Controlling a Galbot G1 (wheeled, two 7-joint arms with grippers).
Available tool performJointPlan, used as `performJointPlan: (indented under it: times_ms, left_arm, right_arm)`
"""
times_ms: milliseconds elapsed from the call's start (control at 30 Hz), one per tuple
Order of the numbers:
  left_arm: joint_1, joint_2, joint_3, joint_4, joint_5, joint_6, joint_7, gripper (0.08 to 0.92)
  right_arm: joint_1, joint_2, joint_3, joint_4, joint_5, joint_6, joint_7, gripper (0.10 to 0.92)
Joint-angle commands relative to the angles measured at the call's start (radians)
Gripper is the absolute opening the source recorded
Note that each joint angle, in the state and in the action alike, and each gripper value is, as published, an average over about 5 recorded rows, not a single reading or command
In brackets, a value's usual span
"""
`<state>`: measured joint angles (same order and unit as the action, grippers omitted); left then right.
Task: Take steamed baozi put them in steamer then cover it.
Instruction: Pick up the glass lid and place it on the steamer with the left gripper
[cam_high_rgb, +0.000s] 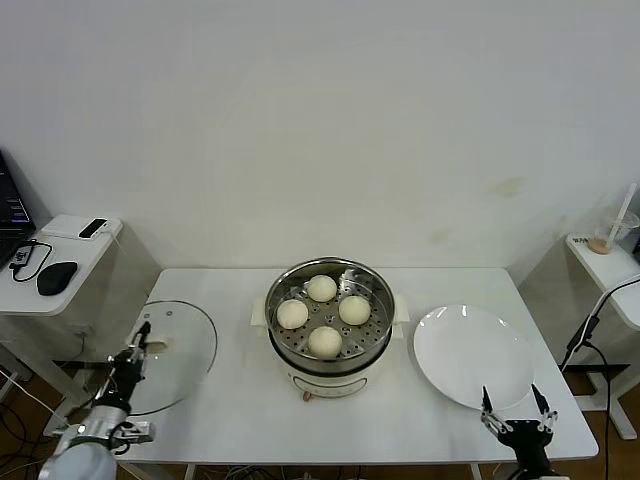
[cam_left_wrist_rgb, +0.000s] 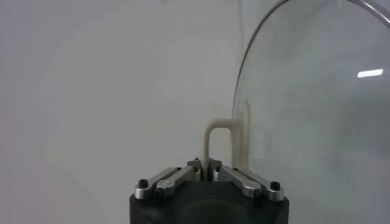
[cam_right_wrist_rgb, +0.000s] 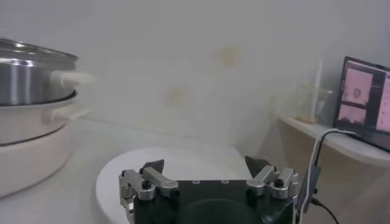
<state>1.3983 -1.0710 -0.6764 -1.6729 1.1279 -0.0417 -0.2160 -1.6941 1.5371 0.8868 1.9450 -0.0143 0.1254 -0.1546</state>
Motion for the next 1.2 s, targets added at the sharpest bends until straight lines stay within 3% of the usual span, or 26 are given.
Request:
performJointPlan:
  times_ms: [33,300,533,867,1200]
  left_arm:
    - [0.058,0.083,-0.073,-0.312,-0.119,0.145,0.181,0.134]
    - [-0.037,0.176,0.128,-0.415,-0.187,0.286,0.281,0.134]
    - [-0.24,0.166,0.403,-0.399,-0.145,0.402,0.317,0.134]
    - [-0.512,0.024,0.651,-0.3,-0.027,0.524,0.407,0.134]
    - [-0.597,-0.112,0.797,-0.256,0.155,0.601,0.551,0.134]
  right_arm:
    - [0.002,-0.013,-0.001,-0.015,-0.004,-0.009,-0.015,0.823]
    - [0.005,-0.02,-0.008,-0.02,-0.042,-0.007,-0.026,0.823]
    - [0.009,-0.014,-0.016,-0.029,-0.087,-0.006,-0.032,0.823]
    - [0.019,0.017,-0.045,-0.031,-0.162,-0.022,-0.038,0.823]
    - [0.029,0.04,-0.073,-0.055,-0.229,-0.027,-0.034,0.823]
